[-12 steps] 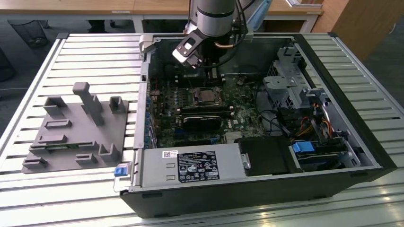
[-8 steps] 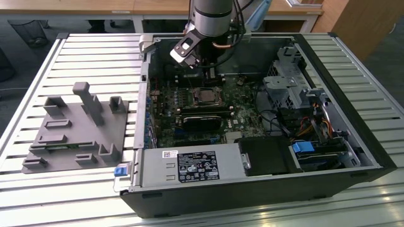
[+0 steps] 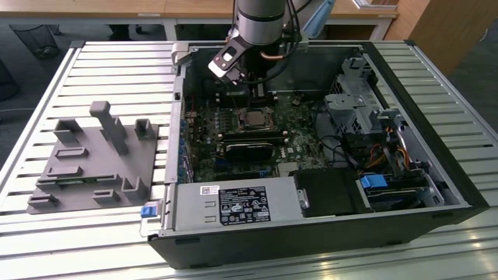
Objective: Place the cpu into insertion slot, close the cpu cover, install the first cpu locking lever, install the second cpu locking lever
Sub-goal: 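Close the cpu cover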
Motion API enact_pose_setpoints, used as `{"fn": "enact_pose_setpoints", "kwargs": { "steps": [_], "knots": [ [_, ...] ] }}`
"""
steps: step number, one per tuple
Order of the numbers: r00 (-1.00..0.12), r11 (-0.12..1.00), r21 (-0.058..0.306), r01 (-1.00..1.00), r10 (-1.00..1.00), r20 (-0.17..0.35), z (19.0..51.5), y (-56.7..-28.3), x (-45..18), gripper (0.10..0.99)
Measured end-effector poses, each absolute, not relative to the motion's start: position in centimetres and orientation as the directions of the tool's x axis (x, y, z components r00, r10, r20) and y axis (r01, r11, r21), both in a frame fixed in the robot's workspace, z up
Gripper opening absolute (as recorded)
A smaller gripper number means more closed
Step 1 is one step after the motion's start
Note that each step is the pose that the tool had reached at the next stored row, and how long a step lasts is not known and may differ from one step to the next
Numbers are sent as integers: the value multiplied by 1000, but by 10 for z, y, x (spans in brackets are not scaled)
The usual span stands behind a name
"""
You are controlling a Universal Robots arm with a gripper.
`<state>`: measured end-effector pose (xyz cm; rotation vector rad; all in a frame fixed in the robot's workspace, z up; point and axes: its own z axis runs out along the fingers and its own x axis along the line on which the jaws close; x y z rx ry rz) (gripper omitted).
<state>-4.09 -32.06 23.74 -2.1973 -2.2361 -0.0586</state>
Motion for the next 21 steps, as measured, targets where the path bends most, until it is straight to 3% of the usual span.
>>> {"fn": "enact_pose_setpoints", "kwargs": {
  "steps": [21],
  "knots": [
    [-32, 31, 22, 999, 999, 31, 227, -323, -45, 118]
  ]
}}
